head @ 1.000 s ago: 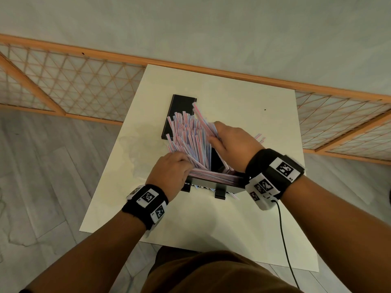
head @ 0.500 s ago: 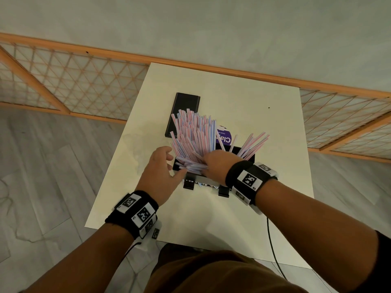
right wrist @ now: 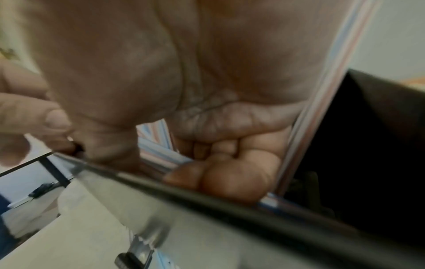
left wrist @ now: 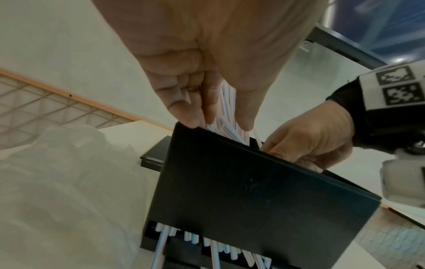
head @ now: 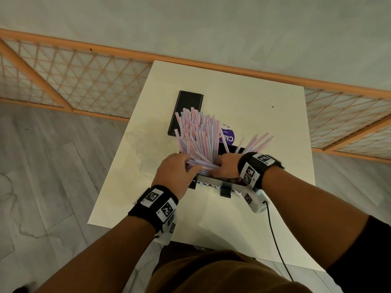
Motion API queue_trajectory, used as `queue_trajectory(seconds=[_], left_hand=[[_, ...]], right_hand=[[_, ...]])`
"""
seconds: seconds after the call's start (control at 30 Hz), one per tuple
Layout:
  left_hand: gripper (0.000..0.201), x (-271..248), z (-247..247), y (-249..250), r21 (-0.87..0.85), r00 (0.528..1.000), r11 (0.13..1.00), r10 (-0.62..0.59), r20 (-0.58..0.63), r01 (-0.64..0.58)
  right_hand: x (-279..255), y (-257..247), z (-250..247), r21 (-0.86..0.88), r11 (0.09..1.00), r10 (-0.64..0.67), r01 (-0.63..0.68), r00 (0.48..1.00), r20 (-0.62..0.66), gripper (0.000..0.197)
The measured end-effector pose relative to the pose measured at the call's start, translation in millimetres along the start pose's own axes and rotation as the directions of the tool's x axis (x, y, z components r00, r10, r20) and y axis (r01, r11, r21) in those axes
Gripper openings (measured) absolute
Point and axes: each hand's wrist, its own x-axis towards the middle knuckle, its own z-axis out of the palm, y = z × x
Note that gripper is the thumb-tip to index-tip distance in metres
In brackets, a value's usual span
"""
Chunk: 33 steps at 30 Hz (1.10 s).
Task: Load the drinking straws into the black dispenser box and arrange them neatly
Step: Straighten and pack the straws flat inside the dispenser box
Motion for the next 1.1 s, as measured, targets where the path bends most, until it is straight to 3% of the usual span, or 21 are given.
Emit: queue_trajectory(seconds=[0.13,0.2,0.37,0.47,0.67,0.83,1.0,1.1], left_hand=[[0.034,6,0,3,0.004,0.999,0.999,-0.041,-0.004,0.041],[0.035,6,0,5,-0.009,0.999,0.999,-0.049,-0.001,0.049],[0.036,2,-3,9,0.030,0.999,0.999,-0.033,-0.008,0.034],[0.037,-1,-3,9,0.053,1.000,0.999,0.002,-0.018,-0.001],[0.042,-8,-3,4,0.041,0.998,0.998,0.051,-0.029,-0.050],[0.048,-14,-6,8,0.106,0.975,0.977,0.194,-0.107,-0.183],[0.027,-10,-6,7,0.256,0.917,0.912,0.366,-0.161,-0.319],[0.020,-7,-4,7,0.318,0.865,0.841,0.490,-0.104,-0.438]], right_hand=[[-2,4,-6,0.123,0.989,0.068,-0.082,0.991,0.112,0.058],[1,4,-8,0.069,0.995,0.062,-0.069,0.994,0.089,0.067],[-9,-6,-16,-0.069,0.997,0.017,-0.019,1.000,-0.022,0.050],[-9,-16,-12,-0.201,0.979,-0.025,0.029,0.999,0.022,0.045],[-9,-34,-6,-0.294,0.955,-0.026,0.038,0.999,0.044,0.045],[-13,-35,-16,-0.207,0.977,-0.056,0.047,0.998,-0.034,0.030],[-30,-23,-31,-0.034,0.996,-0.087,0.083,0.987,-0.137,0.030],[-40,-14,-32,0.009,0.994,-0.103,0.107,0.971,-0.216,0.027]])
